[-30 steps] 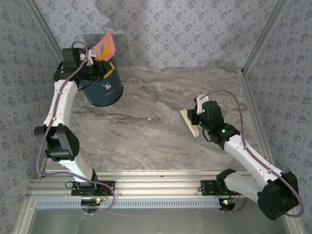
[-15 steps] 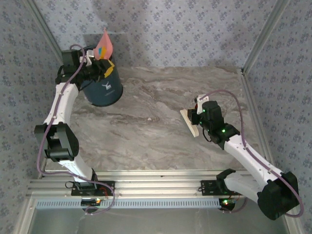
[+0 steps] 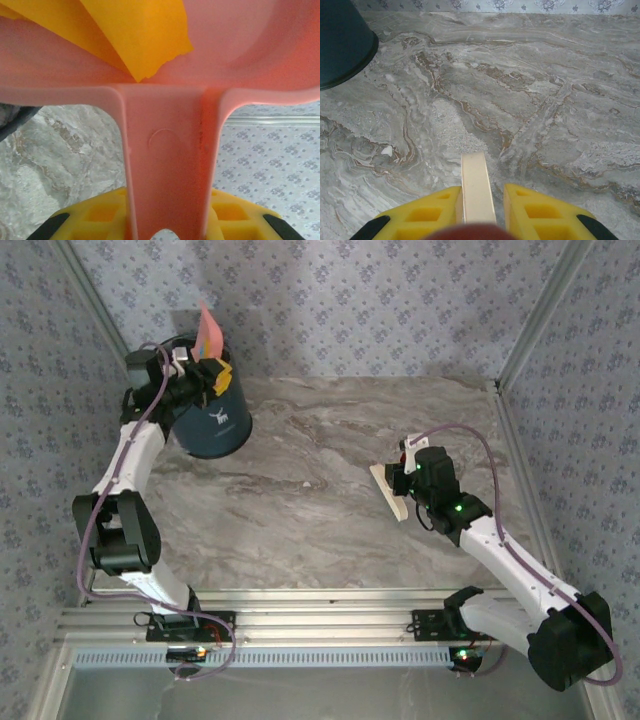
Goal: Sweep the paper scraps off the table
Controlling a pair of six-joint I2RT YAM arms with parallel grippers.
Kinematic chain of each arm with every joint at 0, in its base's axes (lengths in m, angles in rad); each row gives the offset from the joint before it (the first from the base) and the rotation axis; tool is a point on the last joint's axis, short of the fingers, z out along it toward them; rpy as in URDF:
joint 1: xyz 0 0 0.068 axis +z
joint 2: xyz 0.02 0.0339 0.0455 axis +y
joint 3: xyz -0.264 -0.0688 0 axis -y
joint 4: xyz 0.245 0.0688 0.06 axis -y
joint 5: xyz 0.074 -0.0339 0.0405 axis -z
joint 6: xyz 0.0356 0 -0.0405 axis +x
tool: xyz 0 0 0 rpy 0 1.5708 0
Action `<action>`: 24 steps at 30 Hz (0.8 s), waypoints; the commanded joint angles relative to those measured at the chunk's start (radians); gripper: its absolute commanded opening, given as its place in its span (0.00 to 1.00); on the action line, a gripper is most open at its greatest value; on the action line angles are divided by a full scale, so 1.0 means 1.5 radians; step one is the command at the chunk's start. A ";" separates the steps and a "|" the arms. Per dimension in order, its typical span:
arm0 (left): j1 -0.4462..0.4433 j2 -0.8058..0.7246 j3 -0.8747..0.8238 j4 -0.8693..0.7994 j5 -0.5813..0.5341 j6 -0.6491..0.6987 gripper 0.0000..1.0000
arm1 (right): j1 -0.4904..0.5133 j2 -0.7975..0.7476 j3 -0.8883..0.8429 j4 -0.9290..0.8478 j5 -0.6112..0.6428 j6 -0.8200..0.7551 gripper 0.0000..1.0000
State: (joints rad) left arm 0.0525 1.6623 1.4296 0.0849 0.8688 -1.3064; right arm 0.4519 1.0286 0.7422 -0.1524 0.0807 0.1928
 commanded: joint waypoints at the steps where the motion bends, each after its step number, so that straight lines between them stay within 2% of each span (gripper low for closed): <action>1: 0.002 -0.025 -0.011 0.118 0.011 -0.081 0.00 | -0.003 -0.002 0.000 0.006 -0.008 0.011 0.00; 24: -0.008 0.003 -0.084 0.413 -0.030 -0.358 0.00 | -0.004 0.012 0.002 0.010 -0.012 0.017 0.00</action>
State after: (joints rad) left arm 0.0494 1.6627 1.3067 0.5777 0.8429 -1.7744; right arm 0.4511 1.0454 0.7418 -0.1528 0.0727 0.1955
